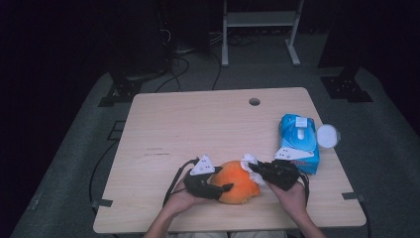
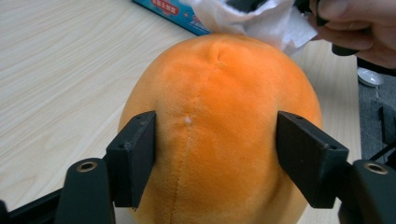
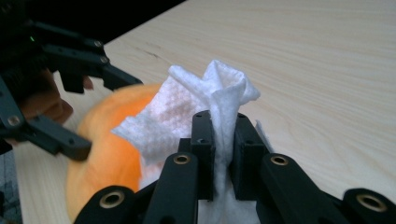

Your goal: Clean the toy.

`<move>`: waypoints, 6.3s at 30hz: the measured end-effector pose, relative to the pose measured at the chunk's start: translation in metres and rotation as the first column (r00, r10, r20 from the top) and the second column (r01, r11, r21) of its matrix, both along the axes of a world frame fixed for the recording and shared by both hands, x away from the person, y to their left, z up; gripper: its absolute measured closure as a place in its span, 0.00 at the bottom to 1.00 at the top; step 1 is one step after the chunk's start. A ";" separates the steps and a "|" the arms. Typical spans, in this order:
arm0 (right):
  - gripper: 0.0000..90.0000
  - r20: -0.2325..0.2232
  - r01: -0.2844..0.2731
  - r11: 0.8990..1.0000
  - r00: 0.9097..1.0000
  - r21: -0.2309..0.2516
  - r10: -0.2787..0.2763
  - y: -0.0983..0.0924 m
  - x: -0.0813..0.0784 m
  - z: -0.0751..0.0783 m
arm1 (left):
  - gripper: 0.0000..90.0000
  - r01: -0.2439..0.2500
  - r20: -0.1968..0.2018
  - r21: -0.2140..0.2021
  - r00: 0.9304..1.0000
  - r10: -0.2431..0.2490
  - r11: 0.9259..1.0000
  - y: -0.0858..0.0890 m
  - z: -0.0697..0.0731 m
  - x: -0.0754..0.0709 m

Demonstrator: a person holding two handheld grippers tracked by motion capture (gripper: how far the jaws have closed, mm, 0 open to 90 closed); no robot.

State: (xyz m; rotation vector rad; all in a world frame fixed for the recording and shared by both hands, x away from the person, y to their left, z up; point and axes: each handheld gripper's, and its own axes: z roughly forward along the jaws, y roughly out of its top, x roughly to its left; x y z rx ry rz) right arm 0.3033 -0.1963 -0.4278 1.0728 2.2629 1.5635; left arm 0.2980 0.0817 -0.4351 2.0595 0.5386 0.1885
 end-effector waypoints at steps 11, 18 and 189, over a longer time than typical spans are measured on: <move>0.89 0.010 -0.104 0.993 0.995 0.061 0.103 0.013 -0.004 0.008 | 0.29 -0.063 0.006 0.018 0.998 0.062 0.998 -0.010 0.001 0.000; 0.89 -0.007 -0.025 0.999 1.000 0.036 0.025 0.003 0.006 0.000 | 0.33 -0.103 0.153 0.074 0.984 0.091 0.992 -0.015 0.004 -0.009; 0.90 0.183 -0.080 0.994 0.979 -0.080 0.094 0.019 -0.029 0.032 | 0.39 -0.044 0.070 0.029 0.997 0.042 0.999 -0.023 0.012 -0.014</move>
